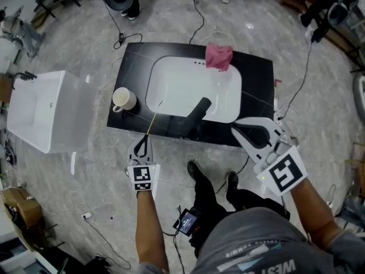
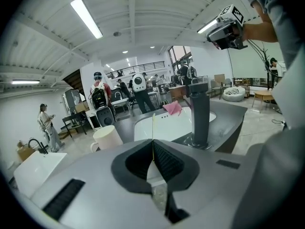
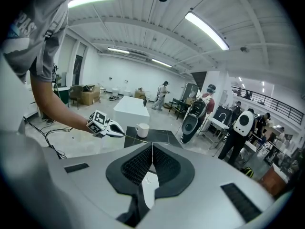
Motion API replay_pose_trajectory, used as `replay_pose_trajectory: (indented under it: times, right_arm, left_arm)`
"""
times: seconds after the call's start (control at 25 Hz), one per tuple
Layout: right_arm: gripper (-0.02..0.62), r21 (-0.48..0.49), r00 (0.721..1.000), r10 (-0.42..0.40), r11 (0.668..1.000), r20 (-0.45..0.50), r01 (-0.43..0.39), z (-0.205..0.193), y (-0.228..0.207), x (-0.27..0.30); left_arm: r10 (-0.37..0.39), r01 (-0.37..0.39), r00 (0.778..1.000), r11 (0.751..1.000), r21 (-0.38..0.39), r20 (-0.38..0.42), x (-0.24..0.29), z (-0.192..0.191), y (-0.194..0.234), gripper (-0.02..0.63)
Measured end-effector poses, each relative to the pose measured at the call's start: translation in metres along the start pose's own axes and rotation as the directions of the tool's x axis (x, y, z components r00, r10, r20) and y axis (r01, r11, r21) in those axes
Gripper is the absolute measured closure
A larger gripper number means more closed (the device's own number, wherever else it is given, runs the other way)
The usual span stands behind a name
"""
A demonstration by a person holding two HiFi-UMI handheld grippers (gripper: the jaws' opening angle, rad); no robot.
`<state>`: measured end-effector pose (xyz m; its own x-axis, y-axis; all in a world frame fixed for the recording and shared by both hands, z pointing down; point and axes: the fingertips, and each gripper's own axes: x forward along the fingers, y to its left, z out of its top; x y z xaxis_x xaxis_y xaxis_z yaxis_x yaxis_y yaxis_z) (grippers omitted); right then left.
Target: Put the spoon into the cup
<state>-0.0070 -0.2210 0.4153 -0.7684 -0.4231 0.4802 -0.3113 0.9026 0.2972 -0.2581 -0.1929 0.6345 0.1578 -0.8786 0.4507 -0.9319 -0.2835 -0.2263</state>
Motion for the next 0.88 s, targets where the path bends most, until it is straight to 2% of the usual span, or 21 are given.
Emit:
replay_pose_trajectory:
  times: [0.88]
  right_arm:
    - [0.565,-0.027,0.999,-0.040,0.999,0.036,0.041,0.036,-0.015,0.000]
  left_arm:
    - [0.115,-0.115,0.993,0.993,-0.005,-0.001,-0.024,0.016,0.075,0.601]
